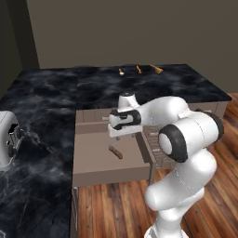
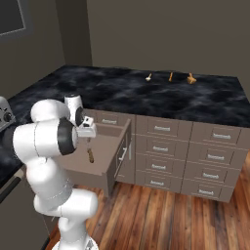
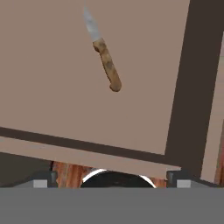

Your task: Pick up the metallic utensils from the counter and place them in the open drawer. Make sure not to pick up any wooden utensils.

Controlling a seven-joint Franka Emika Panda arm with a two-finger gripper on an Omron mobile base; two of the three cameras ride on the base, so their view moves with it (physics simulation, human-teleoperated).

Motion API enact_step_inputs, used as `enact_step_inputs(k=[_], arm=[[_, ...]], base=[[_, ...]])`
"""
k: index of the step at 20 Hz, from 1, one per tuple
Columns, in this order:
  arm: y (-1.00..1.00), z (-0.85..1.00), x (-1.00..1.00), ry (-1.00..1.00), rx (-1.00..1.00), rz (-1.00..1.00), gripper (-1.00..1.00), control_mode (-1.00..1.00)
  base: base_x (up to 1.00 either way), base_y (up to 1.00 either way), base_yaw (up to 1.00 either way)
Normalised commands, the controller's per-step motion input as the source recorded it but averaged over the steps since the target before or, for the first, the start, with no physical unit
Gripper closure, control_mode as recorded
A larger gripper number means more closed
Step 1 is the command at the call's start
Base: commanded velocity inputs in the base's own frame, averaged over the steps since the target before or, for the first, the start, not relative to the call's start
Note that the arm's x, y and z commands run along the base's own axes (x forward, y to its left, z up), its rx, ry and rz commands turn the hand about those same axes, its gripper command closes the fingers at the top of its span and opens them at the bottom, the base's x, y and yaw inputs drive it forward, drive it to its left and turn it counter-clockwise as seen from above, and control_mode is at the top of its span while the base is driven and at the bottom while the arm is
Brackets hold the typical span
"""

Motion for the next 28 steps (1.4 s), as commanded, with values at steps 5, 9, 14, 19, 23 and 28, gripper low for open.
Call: enact_step_inputs(k=[5, 9, 14, 19, 23, 28], arm=[[-0.13, 1.00, -1.00, -0.19, 0.00, 0.00, -1.00, -1.00], [-0.31, 0.96, -1.00, -0.13, 0.02, 0.00, -1.00, -1.00], [-0.43, 0.67, -1.00, -0.09, 0.07, -0.04, -1.00, -1.00], [-0.14, 0.66, -1.00, -0.09, 0.05, -0.04, -1.00, -1.00], [0.00, 0.83, -0.73, -0.09, 0.00, -0.01, -1.00, -1.00], [-0.06, 0.89, -0.16, 0.00, 0.00, -0.03, -1.00, -1.00]], base=[[0.00, 0.00, 0.00], [0.00, 0.00, 0.00], [0.00, 0.00, 0.00], [0.00, 0.00, 0.00], [0.00, 0.00, 0.00], [0.00, 0.00, 0.00]])
